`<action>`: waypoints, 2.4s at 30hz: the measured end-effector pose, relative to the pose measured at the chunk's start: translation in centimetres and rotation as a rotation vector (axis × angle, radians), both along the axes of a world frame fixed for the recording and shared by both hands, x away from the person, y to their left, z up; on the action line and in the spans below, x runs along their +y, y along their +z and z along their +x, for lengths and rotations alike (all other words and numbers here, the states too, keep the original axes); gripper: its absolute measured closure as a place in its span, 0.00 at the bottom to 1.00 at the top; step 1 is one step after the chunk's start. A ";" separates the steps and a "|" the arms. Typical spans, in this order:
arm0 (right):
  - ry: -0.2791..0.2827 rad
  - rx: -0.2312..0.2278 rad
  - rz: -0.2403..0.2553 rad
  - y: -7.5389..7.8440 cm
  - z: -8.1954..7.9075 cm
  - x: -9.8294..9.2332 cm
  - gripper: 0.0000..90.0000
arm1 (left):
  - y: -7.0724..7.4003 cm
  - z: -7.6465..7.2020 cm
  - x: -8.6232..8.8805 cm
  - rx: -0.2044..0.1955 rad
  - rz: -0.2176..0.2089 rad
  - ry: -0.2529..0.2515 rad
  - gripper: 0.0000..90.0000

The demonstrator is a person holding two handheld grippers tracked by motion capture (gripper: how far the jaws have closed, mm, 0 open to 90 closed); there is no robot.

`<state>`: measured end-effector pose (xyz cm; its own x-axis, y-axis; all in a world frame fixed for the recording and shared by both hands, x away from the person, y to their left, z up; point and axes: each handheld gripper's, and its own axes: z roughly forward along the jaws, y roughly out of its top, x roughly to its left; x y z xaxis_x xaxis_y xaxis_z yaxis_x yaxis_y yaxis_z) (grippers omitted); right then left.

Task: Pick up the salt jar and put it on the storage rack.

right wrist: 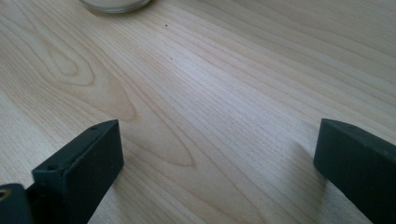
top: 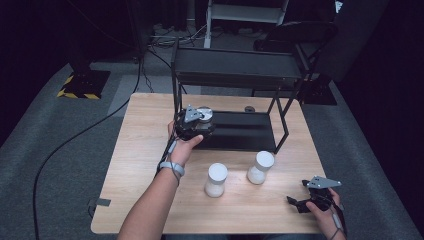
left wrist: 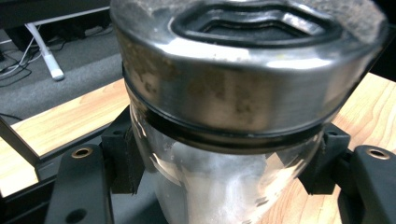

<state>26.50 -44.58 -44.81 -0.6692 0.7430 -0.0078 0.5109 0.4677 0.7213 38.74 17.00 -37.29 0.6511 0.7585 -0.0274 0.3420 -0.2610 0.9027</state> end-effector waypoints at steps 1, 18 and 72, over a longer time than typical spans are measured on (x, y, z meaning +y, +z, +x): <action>0.000 0.000 0.000 0.0 0.0 0.0 0.01 | -0.1 0.1 0.0 0.002 -0.004 0.004 0.34; 0.003 0.000 0.000 0.0 0.0 0.0 0.01 | -1.4 1.8 -0.7 0.038 0.009 0.049 0.34; 0.005 -0.002 -0.002 0.0 -0.2 0.0 0.01 | -4.0 4.9 -3.2 0.131 0.113 0.090 0.34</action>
<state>26.34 -44.59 -44.82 -0.6727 0.7398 -0.0100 0.5075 0.4712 0.7214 43.61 13.78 -41.28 0.5766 0.8168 -0.0187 0.4813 -0.3211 0.8156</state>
